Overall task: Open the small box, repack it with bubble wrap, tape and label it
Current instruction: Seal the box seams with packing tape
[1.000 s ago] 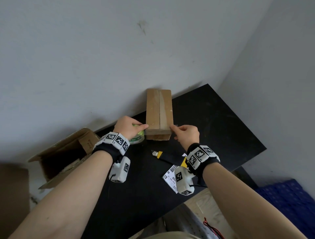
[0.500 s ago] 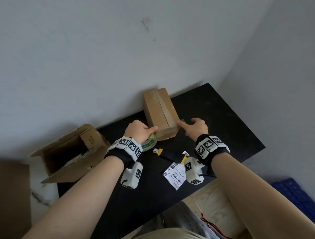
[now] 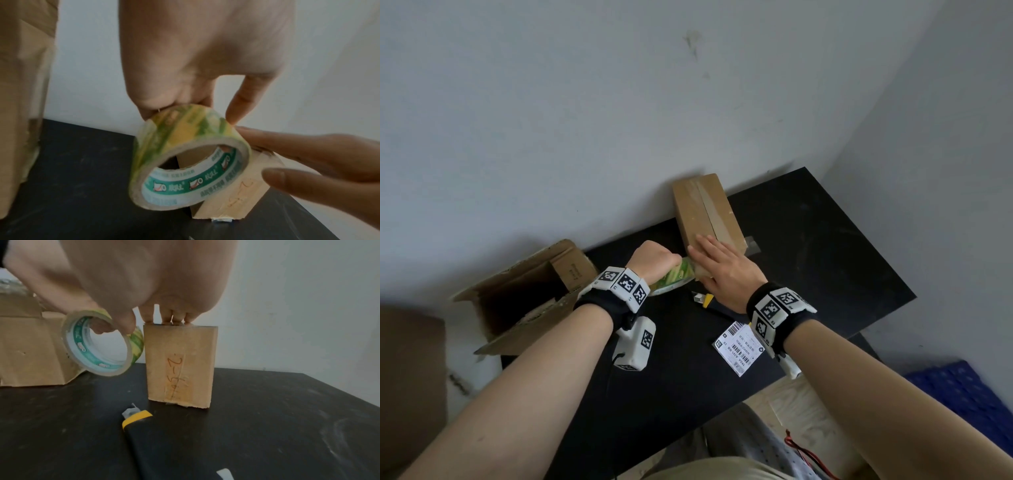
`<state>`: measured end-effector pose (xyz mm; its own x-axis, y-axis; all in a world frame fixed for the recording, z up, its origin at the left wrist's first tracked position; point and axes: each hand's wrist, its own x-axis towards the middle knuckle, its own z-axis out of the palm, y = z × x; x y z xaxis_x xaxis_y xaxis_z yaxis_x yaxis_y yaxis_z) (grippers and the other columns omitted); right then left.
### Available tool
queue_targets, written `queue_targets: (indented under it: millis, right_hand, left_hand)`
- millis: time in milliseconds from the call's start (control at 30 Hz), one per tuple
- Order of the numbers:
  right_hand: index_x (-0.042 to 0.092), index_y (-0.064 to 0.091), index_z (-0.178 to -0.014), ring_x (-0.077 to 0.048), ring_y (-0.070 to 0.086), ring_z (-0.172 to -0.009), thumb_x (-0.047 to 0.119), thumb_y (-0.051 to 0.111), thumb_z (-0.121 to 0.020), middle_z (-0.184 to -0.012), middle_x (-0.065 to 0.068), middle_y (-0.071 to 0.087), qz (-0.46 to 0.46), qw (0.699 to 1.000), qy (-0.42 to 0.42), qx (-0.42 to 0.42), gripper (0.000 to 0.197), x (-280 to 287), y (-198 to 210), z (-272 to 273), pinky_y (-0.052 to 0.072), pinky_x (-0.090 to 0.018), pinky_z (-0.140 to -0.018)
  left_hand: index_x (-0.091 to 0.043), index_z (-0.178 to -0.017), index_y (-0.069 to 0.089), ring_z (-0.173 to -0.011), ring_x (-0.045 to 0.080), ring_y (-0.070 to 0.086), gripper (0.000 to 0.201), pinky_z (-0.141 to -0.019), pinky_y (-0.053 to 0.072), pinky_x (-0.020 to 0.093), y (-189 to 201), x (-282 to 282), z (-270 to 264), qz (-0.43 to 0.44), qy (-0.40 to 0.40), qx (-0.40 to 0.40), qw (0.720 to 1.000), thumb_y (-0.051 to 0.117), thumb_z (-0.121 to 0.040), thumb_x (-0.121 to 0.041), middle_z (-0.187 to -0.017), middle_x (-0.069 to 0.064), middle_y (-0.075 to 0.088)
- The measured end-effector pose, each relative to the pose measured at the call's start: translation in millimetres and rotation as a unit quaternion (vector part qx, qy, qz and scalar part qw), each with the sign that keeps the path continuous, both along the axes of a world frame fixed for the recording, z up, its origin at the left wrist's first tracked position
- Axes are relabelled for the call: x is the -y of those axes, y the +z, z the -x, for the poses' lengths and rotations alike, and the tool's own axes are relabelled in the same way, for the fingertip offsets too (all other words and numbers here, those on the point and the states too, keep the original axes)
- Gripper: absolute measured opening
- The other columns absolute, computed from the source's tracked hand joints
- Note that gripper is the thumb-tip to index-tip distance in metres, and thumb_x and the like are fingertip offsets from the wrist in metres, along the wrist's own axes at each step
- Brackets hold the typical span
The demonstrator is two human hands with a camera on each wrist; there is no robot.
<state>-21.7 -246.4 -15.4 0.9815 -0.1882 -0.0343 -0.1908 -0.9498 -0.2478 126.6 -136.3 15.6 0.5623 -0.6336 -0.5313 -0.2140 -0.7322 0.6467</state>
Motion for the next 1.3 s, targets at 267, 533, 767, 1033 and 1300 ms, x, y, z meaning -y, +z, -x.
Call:
queue_targets:
  millis: [267, 533, 767, 1033, 1300]
  right_hand:
    - [0.016, 0.019, -0.149, -0.022, 0.01, -0.146, 0.016, 0.045, -0.094, -0.158, -0.009, 0.012, 0.026, 1.0, 0.013, -0.004, 0.061, 2, -2, 3, 0.008, -0.033, -0.118]
    - [0.013, 0.027, -0.147, -0.024, 0.017, -0.145, 0.008, 0.049, -0.09, -0.156, -0.011, 0.02, 0.009, 1.0, 0.021, 0.013, 0.061, 4, -2, 2, 0.01, -0.032, -0.116]
    - [0.016, 0.028, -0.147, -0.023, 0.017, -0.145, 0.005, 0.049, -0.089, -0.156, -0.008, 0.02, -0.007, 1.0, 0.013, 0.005, 0.062, 10, 6, 2, 0.016, -0.036, -0.117]
    - [0.008, 0.06, -0.116, -0.028, 0.063, -0.102, 0.003, 0.068, -0.075, -0.113, -0.012, 0.062, 0.04, 0.992, -0.004, 0.122, 0.043, 6, 17, 24, 0.051, -0.037, -0.086]
    - [0.006, 0.061, -0.103, -0.027, 0.061, -0.086, 0.017, 0.067, -0.082, -0.097, -0.009, 0.061, -0.014, 0.999, -0.045, 0.027, 0.024, -18, -17, 49, 0.053, -0.038, -0.074]
  left_hand:
    - [-0.008, -0.106, 0.07, -0.086, 0.012, 0.059, 0.027, -0.077, 0.041, 0.024, 0, -10, -10, -0.003, -0.091, 0.024, 0.996, 0.06, -0.09, -0.027, -0.099, 0.007, 0.068]
    - [-0.022, -0.097, 0.062, -0.091, 0.02, 0.06, 0.024, -0.08, 0.046, 0.032, -4, -7, -19, -0.042, -0.122, 0.087, 0.988, 0.073, -0.078, -0.031, -0.094, -0.003, 0.059]
    - [-0.024, -0.093, 0.062, -0.081, 0.017, 0.062, 0.013, -0.078, 0.049, 0.034, 1, -7, -5, -0.031, -0.106, 0.122, 0.986, 0.068, -0.083, -0.029, -0.084, 0.001, 0.065]
    - [-0.02, -0.096, 0.063, -0.082, 0.016, 0.064, 0.014, -0.079, 0.052, 0.035, 6, -11, 9, 0.002, -0.052, 0.13, 0.99, 0.066, -0.085, -0.027, -0.088, 0.001, 0.068]
    - [-0.02, -0.096, 0.064, -0.087, 0.017, 0.064, 0.012, -0.081, 0.053, 0.037, -3, -21, 14, 0.018, -0.025, 0.117, 0.993, 0.065, -0.086, -0.027, -0.089, -0.001, 0.068]
